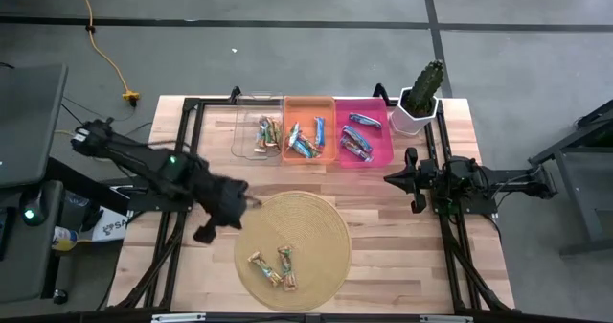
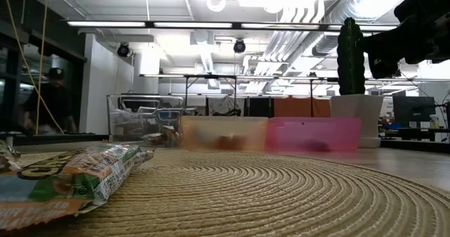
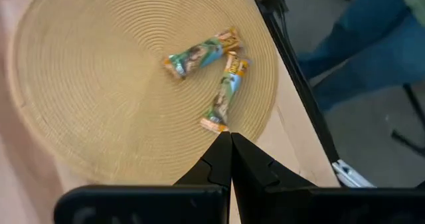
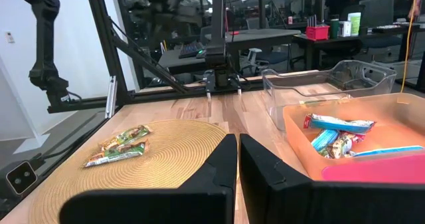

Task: Pick and place Granola Bars by type
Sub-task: Put the yellow granola bar into the transparent bin

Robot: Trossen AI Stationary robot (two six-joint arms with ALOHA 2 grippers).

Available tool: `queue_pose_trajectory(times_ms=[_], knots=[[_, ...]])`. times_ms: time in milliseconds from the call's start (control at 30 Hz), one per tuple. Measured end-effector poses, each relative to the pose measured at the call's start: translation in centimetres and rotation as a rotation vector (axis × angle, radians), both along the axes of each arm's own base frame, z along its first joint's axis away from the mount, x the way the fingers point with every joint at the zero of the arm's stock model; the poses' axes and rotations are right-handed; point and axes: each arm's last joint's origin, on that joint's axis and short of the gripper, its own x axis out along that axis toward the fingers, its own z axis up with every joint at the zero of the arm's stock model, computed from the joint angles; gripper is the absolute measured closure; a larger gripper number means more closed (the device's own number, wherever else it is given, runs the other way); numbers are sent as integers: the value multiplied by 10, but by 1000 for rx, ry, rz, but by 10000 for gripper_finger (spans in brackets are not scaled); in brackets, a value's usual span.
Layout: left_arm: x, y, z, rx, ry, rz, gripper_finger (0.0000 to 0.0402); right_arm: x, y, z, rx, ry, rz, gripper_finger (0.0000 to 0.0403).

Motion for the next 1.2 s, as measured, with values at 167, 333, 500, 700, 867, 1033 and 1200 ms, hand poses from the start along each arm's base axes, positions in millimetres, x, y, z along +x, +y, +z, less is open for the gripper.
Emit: queue_pose_trajectory(times_ms=[167, 333, 500, 700, 867, 1033, 1200], knots=[[11, -36, -20, 129, 4, -38, 401, 0, 0, 0, 0, 0, 0, 403], [18, -77, -48, 243, 21, -108, 401, 0, 0, 0, 0, 0, 0, 403], [22, -110, -79, 298, 75, -207, 401, 0, 0, 0, 0, -1, 0, 403], [32, -126, -103, 315, 80, -238, 401, 0, 0, 0, 0, -2, 0, 403], [38, -131, -108, 337, 12, -335, 382, 0, 0, 0, 0, -3, 0, 403], [42, -131, -108, 402, -51, -315, 318, 0, 0, 0, 0, -4, 0, 402], [44, -130, -107, 486, -110, -319, 251, 0, 0, 0, 0, -4, 0, 402]])
